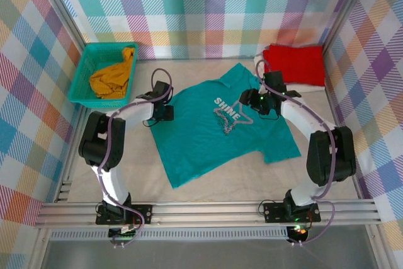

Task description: Fold and stack the t-shirts

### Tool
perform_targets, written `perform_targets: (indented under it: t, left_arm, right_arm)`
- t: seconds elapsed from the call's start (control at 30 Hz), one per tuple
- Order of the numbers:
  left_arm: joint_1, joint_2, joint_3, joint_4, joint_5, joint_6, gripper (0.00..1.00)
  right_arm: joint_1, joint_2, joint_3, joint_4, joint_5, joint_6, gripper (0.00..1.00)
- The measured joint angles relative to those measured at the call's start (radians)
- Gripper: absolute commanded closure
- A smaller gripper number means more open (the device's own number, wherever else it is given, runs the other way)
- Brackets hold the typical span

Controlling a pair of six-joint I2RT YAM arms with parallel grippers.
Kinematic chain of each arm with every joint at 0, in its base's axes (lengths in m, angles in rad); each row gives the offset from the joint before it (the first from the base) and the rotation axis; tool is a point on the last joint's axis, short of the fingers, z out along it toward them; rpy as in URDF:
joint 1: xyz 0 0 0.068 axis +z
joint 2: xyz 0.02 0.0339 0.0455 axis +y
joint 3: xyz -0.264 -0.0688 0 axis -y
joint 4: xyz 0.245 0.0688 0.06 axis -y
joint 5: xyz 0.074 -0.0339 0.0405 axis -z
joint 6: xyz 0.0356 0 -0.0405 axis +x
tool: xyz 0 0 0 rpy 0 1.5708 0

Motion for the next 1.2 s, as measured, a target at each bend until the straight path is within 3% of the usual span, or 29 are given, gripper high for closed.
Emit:
perform_targets:
  t: [0.27,0.37,0.5,0.6,0.7,0.83,0.87,1.2]
  left_arm:
    - [0.040,0.085,0.101,-0.095,-0.003,0.004,0.48]
    - [0.041,0.107,0.118,-0.107,0.006,0.010,0.59]
    - [0.041,0.119,0.126,-0.131,0.007,0.014,0.61]
    - [0.043,0.123,0.140,-0.138,0.014,0.018,0.80]
    - [0.043,0.126,0.144,-0.149,0.011,0.017,0.91]
    - [0.043,0.128,0.147,-0.160,0.002,0.017,0.92]
    - [0.043,0.128,0.150,-0.163,-0.002,0.016,0.99]
    - [0.044,0.129,0.184,-0.210,-0.033,0.026,1.00]
  right_arm:
    - [0.000,-0.040,0.000,0.015,0.006,0.000,0.40]
    - [-0.002,-0.065,-0.001,0.014,0.017,-0.001,0.39]
    - [-0.008,-0.093,-0.002,0.014,0.026,-0.004,0.38]
    - [-0.011,-0.106,-0.003,0.015,0.026,-0.004,0.38]
    - [-0.013,-0.109,-0.008,0.015,0.026,-0.004,0.37]
    - [-0.013,-0.109,-0.022,0.014,0.026,-0.004,0.36]
    - [-0.013,-0.109,-0.024,0.014,0.026,-0.004,0.36]
    - [-0.030,-0.127,-0.026,0.014,0.031,-0.005,0.35]
